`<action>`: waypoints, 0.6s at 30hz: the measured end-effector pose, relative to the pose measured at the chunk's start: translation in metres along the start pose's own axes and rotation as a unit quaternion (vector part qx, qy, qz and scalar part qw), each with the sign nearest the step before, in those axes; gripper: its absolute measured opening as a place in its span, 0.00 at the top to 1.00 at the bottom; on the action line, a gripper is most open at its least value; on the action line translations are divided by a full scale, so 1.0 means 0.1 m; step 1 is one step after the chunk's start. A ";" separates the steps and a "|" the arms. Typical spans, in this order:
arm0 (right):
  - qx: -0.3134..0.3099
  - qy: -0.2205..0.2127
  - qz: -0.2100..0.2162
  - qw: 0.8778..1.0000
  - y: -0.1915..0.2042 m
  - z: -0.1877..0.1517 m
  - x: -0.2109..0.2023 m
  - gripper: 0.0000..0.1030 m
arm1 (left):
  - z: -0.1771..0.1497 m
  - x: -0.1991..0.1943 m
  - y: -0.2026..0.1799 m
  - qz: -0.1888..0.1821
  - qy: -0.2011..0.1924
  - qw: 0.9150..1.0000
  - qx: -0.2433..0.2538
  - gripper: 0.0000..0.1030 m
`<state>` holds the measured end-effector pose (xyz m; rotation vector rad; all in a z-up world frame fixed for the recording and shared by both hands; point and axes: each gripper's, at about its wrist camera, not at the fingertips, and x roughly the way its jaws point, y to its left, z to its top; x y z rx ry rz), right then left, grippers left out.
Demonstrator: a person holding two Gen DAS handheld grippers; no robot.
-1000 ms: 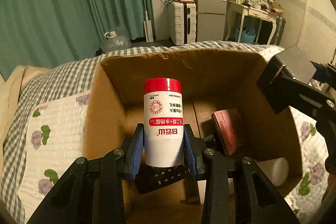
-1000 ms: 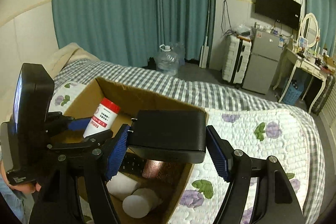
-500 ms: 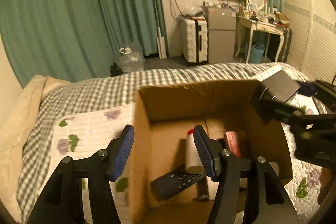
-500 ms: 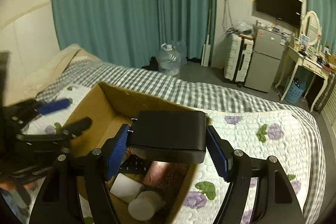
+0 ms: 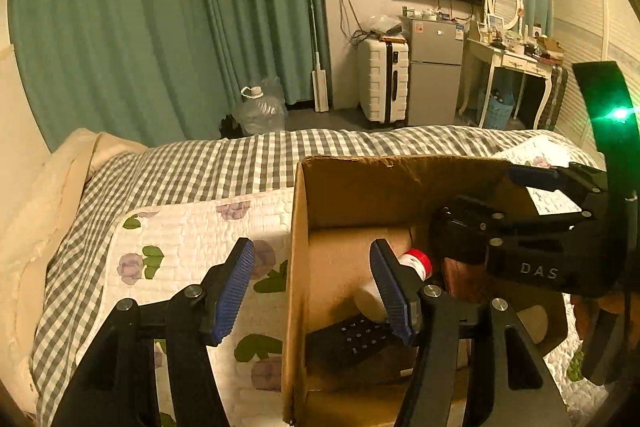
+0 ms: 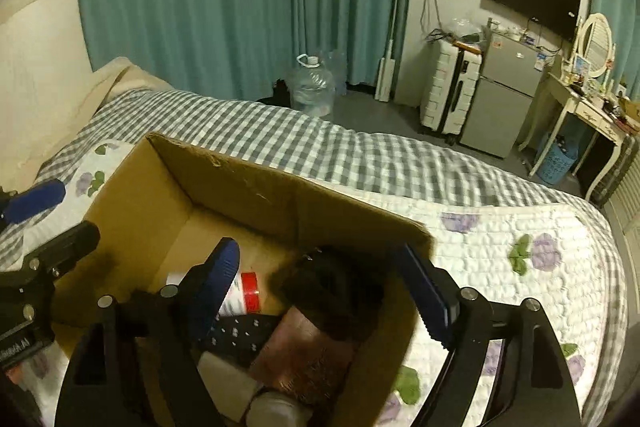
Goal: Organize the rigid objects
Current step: 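Carry the bottle and black charger over the box and release both inside, then grasp the white square plug with the right tool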
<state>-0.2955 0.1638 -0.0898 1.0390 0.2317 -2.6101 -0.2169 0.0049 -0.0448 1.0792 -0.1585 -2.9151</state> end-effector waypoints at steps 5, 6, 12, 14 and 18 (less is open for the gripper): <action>0.003 -0.038 -0.016 0.999 -0.05 -0.04 -0.50 0.10 | -0.01 -0.29 0.02 -0.003 -0.013 1.000 -0.006 0.39; 0.005 -0.049 -0.015 0.999 -0.05 -0.05 -0.65 0.08 | -0.02 -0.37 0.01 -0.003 -0.016 1.000 -0.006 0.39; 0.009 -0.066 -0.007 0.998 0.05 -0.19 -1.39 0.04 | -0.05 -0.98 0.02 -0.001 -0.039 0.999 0.004 0.39; 0.000 -0.068 -0.012 0.998 0.13 -0.26 -1.55 0.04 | -0.07 -1.21 0.01 -0.004 -0.051 0.999 0.005 0.39; -0.010 -0.075 -0.010 0.997 0.28 -0.44 -1.86 0.04 | -0.19 -1.53 0.02 0.005 -0.069 0.998 0.001 0.35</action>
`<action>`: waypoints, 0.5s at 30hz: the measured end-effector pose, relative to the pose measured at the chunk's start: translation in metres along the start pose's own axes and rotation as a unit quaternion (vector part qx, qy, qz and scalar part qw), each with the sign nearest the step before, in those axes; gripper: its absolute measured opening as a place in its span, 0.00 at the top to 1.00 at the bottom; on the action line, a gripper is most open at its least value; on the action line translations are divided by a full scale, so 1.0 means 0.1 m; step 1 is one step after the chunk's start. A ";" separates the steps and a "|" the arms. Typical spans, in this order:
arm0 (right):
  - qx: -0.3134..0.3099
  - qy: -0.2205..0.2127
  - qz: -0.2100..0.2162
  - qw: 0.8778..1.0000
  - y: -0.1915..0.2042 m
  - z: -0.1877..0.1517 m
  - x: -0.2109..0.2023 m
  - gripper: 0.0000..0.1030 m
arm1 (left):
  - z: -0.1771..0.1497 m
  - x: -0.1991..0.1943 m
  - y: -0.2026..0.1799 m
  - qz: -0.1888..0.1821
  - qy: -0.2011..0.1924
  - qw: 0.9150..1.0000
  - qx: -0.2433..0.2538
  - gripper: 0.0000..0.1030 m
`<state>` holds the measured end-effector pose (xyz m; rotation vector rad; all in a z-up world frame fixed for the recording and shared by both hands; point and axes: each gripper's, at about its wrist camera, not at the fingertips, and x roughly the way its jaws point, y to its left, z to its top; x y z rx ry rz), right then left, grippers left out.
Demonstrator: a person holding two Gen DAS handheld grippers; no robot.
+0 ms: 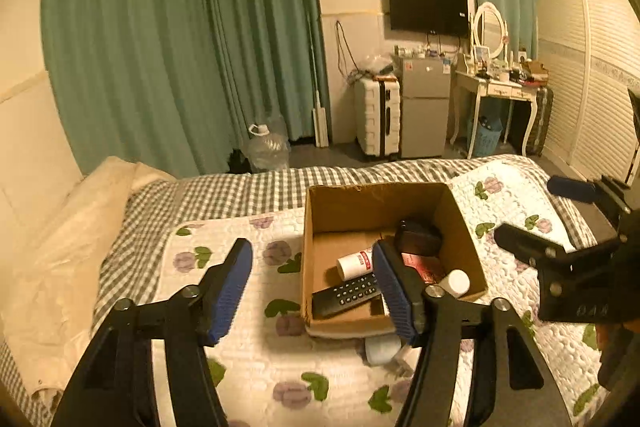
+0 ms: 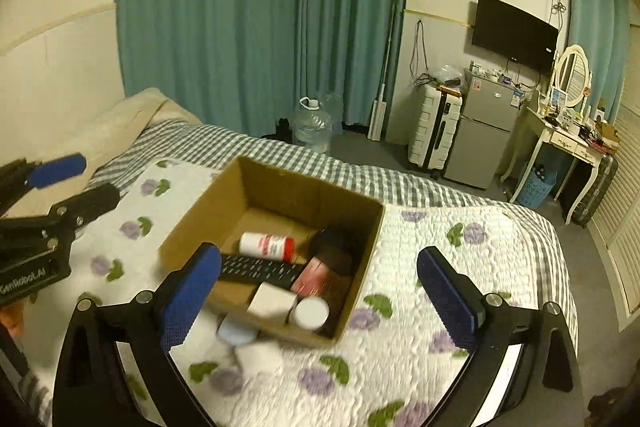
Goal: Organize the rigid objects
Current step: 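Grasp the white square plug with the right tool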
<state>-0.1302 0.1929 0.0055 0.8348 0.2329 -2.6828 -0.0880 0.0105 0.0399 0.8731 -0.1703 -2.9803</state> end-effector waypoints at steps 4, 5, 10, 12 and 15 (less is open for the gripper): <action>-0.012 0.008 0.001 1.000 0.13 -0.22 -0.14 0.04 | -0.17 -0.08 0.03 0.001 0.003 1.000 -0.013 0.35; -0.020 0.013 0.001 1.000 0.18 -0.29 -0.14 0.04 | -0.22 -0.07 0.04 0.002 0.007 1.000 -0.018 0.35; -0.011 0.030 0.014 0.999 0.26 -0.64 0.04 0.04 | -0.58 0.05 0.11 -0.006 0.022 0.998 -0.051 0.35; 0.001 0.050 0.022 0.998 0.25 -0.78 0.23 0.04 | -0.73 0.18 0.11 0.000 0.037 0.998 -0.049 0.35; 0.009 0.080 0.027 0.996 0.26 -1.01 0.55 0.04 | -0.96 0.44 0.11 0.012 0.069 0.997 -0.037 0.35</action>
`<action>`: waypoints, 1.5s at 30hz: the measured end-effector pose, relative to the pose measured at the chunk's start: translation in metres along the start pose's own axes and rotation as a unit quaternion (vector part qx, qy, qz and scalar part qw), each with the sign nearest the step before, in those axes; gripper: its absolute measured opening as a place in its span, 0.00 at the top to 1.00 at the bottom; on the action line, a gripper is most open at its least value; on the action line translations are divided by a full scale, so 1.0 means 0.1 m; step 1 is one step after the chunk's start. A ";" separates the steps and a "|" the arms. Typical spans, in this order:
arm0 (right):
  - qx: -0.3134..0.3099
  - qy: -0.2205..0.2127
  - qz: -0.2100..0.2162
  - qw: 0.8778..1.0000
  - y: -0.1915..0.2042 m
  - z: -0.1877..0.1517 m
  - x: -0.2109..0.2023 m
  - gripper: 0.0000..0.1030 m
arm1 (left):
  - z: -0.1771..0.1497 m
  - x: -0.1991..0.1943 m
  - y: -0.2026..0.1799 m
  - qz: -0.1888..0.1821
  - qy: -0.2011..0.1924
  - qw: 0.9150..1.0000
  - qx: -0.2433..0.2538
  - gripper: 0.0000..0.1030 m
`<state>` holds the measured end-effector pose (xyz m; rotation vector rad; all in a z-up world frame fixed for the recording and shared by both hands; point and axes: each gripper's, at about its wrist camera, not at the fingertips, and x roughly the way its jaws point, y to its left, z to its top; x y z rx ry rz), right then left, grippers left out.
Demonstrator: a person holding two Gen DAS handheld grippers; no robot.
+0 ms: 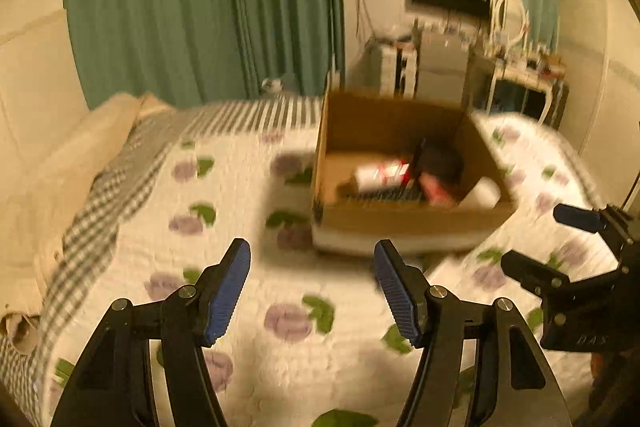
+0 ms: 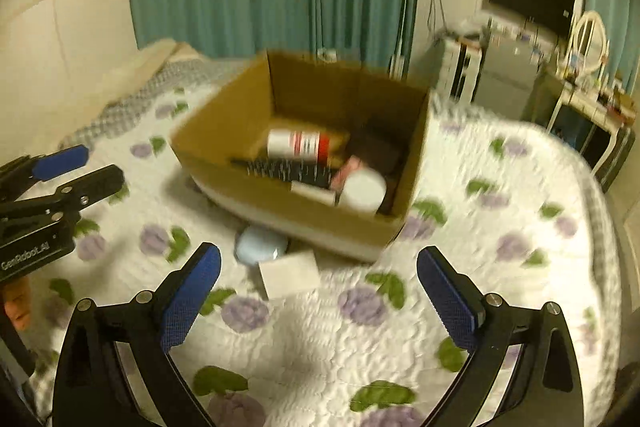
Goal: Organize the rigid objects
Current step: 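Grasp the white square plug with the right tool, then grasp the light blue earbud case with the left tool while the right holds the plug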
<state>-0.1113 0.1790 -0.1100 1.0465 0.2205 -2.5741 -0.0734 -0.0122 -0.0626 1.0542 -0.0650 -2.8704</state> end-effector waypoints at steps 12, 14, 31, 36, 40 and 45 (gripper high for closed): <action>0.008 0.067 0.021 0.998 0.12 -0.20 0.91 0.04 | -0.44 0.58 0.03 0.013 0.072 0.997 0.000 0.35; 0.011 0.075 0.020 0.997 0.13 -0.19 1.01 0.04 | -0.45 0.60 0.02 0.014 0.076 0.997 0.000 0.35; 0.027 0.070 -0.030 0.997 -0.17 -0.25 0.62 0.43 | -0.36 0.66 -0.24 -0.032 0.093 0.995 0.001 0.35; 0.067 0.084 -0.053 0.993 -0.50 -0.22 0.67 0.43 | -0.30 0.82 -0.54 -0.056 0.112 0.992 0.010 0.35; 0.079 0.094 -0.052 0.991 -0.60 -0.21 0.72 0.43 | -0.31 1.06 -0.70 -0.055 0.130 0.990 0.016 0.35; 0.079 0.096 -0.047 0.991 -0.58 -0.20 0.76 0.43 | -0.30 1.30 -0.81 -0.058 0.145 0.988 0.015 0.35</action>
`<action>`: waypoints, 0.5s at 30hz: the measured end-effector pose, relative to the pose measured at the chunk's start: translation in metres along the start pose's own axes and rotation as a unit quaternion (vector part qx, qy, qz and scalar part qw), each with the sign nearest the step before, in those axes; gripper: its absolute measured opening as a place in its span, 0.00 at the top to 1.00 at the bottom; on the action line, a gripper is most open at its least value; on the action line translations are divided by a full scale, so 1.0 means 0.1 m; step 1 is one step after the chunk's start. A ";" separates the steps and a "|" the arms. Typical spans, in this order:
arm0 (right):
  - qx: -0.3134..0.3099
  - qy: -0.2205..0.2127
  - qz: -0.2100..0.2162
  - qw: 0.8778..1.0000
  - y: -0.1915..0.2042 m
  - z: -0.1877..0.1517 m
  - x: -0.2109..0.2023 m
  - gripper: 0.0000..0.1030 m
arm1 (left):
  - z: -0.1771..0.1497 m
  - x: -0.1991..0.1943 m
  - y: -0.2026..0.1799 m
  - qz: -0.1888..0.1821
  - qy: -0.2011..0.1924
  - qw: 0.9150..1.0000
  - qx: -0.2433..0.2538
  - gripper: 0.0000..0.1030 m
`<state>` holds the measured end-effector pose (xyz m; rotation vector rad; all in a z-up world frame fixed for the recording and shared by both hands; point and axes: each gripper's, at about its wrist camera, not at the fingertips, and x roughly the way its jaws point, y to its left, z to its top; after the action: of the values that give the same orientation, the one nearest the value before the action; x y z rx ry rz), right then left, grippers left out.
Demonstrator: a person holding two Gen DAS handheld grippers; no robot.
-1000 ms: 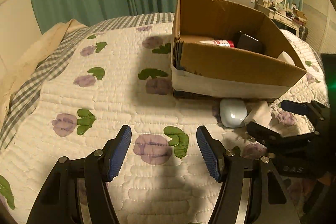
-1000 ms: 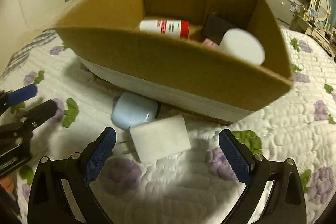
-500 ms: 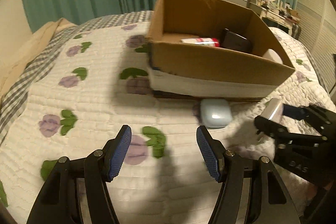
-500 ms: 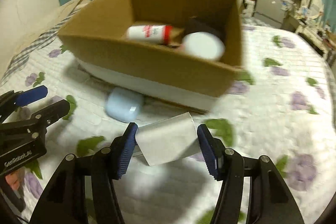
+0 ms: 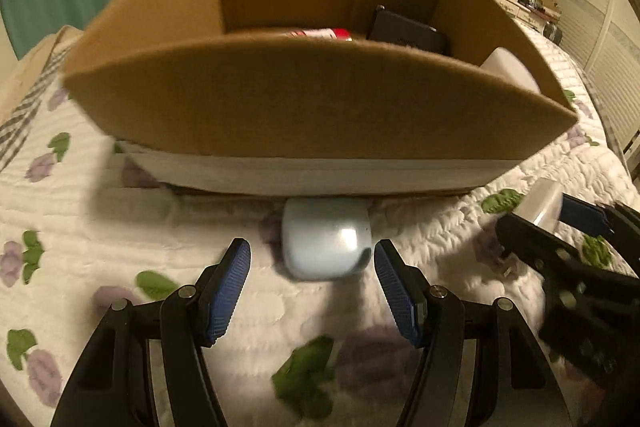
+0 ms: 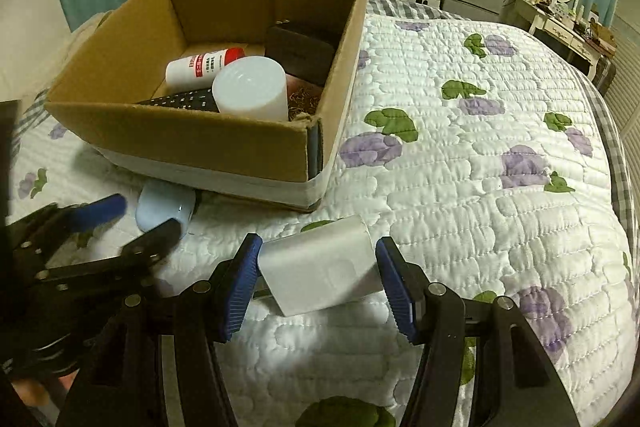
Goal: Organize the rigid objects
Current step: 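Grasp the light blue earbud case with the left tool while the right holds the plug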
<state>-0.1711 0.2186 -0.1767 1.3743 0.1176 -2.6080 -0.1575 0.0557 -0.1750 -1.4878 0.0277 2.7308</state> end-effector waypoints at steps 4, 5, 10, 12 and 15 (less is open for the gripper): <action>0.005 0.008 0.000 1.000 -0.02 -0.03 0.03 0.43 | 0.04 0.17 -0.05 0.009 0.010 1.000 0.007 0.35; 0.006 0.008 0.000 1.000 -0.02 -0.04 0.04 0.43 | 0.05 0.21 -0.06 0.014 0.011 1.000 0.010 0.35; 0.005 0.008 0.000 1.000 -0.02 -0.04 0.04 0.43 | 0.04 0.21 -0.05 0.014 0.000 1.000 0.010 0.38; 0.004 0.006 -0.001 1.000 -0.01 -0.05 0.03 0.43 | 0.02 0.17 -0.04 0.012 -0.004 1.000 0.010 0.51; 0.002 0.001 -0.002 1.000 0.01 -0.08 -0.01 0.43 | -0.03 0.09 -0.05 0.011 -0.010 1.000 0.018 0.51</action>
<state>-0.1638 0.2191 -0.1799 1.3792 0.1155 -2.6130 -0.1595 0.0609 -0.1845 -1.4594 0.0921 2.7480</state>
